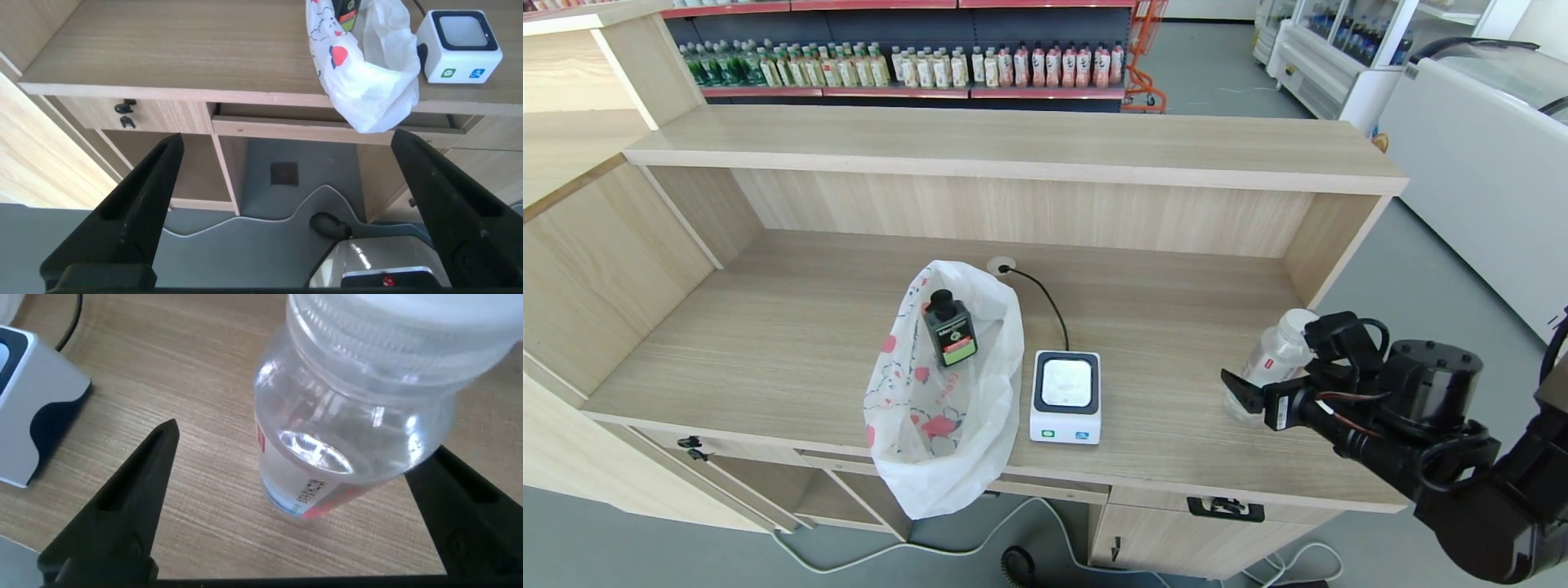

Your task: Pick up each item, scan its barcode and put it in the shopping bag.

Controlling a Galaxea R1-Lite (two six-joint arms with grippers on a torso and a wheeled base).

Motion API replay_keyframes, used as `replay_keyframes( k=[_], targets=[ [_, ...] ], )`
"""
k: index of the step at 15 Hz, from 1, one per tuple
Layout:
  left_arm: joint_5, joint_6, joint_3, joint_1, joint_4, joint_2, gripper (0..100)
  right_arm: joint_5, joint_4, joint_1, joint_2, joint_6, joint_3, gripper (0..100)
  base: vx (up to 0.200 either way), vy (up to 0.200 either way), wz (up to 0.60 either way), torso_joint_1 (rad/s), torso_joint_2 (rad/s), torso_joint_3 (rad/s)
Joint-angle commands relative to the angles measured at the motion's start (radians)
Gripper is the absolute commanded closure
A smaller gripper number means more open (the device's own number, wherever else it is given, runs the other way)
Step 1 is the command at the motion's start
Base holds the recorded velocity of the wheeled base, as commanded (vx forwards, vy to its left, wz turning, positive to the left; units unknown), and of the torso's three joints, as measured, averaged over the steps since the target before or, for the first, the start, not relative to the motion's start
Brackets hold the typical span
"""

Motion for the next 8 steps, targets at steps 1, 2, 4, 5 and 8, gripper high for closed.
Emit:
replay_keyframes(
  k=[1, 2, 4, 5, 8],
  targets=[
    [0.0, 0.0, 0.0, 0.0, 0.0, 0.0, 0, 0.001, -0.021, 0.001, 0.053, -0.001, -0.017, 0, 0.0, 0.0, 0.0, 0.0, 0.0, 0.0],
    [0.0, 0.0, 0.0, 0.0, 0.0, 0.0, 0, 0.001, -0.027, 0.001, 0.062, -0.004, -0.027, 0, 0.0, 0.0, 0.0, 0.0, 0.0, 0.0],
    [0.0, 0.0, 0.0, 0.0, 0.0, 0.0, 0, 0.003, -0.027, 0.003, 0.077, -0.006, -0.046, 0, 0.0, 0.0, 0.0, 0.0, 0.0, 0.0],
    [0.0, 0.0, 0.0, 0.0, 0.0, 0.0, 0, 0.007, -0.033, 0.003, 0.088, -0.006, -0.049, 0, 0.0, 0.0, 0.0, 0.0, 0.0, 0.0],
    [0.0, 0.0, 0.0, 0.0, 0.0, 0.0, 0, 0.033, -0.084, 0.003, 0.117, -0.009, -0.049, 0, 0.0, 0.0, 0.0, 0.0, 0.0, 0.0]
  ],
)
